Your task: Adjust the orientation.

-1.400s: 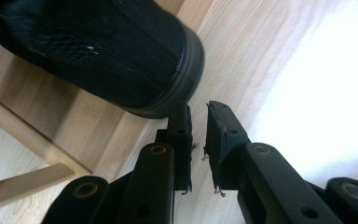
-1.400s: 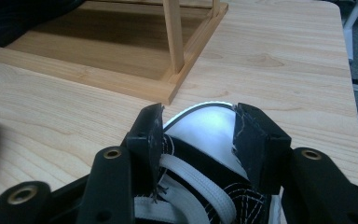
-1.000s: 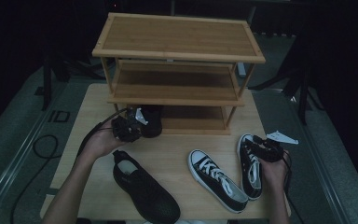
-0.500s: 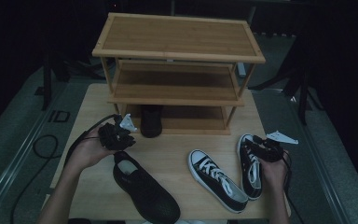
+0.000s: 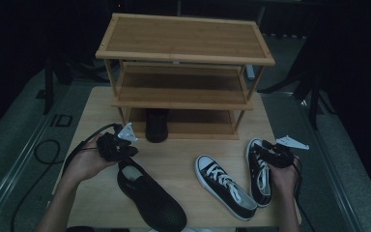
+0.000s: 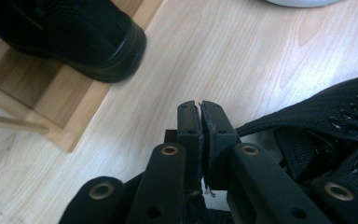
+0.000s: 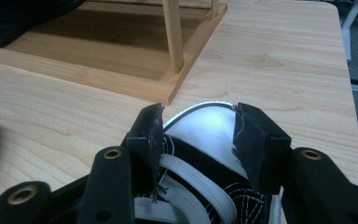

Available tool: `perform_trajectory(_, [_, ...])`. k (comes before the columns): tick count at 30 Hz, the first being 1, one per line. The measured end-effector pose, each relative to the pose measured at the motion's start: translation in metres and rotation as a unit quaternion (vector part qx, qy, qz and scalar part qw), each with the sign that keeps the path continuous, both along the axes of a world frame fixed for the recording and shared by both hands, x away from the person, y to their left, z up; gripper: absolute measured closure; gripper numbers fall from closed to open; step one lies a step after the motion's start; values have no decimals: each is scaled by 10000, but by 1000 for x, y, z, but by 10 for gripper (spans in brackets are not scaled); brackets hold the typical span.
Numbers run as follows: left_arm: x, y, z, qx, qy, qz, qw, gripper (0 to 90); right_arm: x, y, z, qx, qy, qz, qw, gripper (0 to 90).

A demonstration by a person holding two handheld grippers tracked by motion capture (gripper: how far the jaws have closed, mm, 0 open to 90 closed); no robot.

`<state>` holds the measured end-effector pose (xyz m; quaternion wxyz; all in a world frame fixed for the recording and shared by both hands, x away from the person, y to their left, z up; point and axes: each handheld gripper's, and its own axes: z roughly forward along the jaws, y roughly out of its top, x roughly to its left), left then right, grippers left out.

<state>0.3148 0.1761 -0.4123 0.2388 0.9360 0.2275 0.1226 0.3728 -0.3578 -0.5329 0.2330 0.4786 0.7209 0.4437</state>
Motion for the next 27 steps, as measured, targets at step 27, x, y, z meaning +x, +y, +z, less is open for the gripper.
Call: perform_trajectory(27, [12,6,-20,256,639,-154,9975,832,0,0,0,-2,-1,-7,10000,526])
